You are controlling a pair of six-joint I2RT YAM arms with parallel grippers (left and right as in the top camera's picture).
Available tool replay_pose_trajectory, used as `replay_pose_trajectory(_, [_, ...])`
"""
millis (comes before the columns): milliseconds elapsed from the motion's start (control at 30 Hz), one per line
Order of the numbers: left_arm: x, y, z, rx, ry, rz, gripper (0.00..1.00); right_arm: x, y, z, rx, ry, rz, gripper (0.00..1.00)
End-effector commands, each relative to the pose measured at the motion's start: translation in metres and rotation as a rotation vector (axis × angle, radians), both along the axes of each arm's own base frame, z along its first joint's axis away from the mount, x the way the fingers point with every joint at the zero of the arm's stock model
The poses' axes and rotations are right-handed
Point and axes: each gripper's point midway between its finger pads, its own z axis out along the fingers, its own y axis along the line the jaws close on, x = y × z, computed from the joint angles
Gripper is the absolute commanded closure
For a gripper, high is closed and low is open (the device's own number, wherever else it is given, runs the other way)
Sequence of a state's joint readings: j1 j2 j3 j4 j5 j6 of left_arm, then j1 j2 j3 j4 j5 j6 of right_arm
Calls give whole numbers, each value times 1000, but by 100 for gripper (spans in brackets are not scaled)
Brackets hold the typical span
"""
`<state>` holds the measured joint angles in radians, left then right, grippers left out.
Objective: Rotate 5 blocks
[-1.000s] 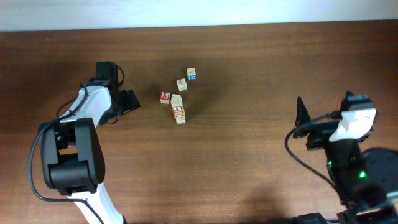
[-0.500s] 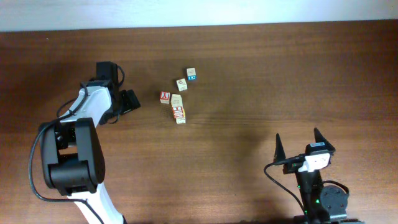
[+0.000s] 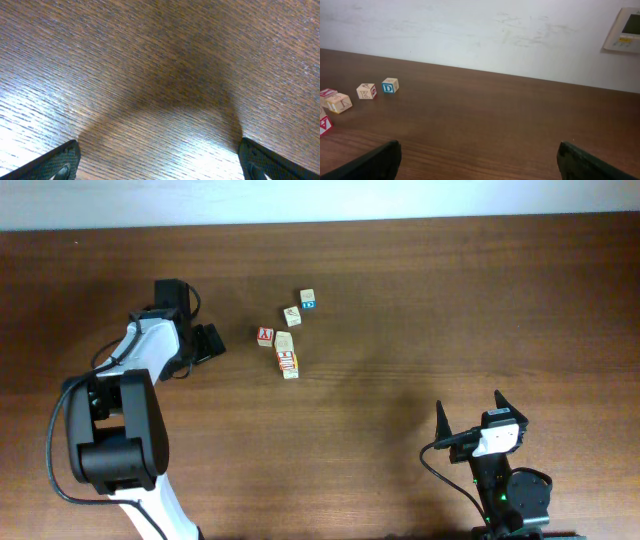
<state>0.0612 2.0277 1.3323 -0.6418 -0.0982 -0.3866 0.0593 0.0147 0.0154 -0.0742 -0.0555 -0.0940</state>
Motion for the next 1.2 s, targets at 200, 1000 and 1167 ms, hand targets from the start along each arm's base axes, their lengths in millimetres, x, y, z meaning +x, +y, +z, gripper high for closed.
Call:
replay_pose_trajectory(200, [-3,11,7,4,-11,28,1,0,1,-2,1,-2,7,2])
replay_pose_trajectory(1000, [-98,-71,256,343,-1078,-650,1,0,1,-2,1,-2,7,1])
replay_pose_trajectory(1167, [-148,-66,217,459,-1190,-677,1,0,1,-2,1,-2,7,2])
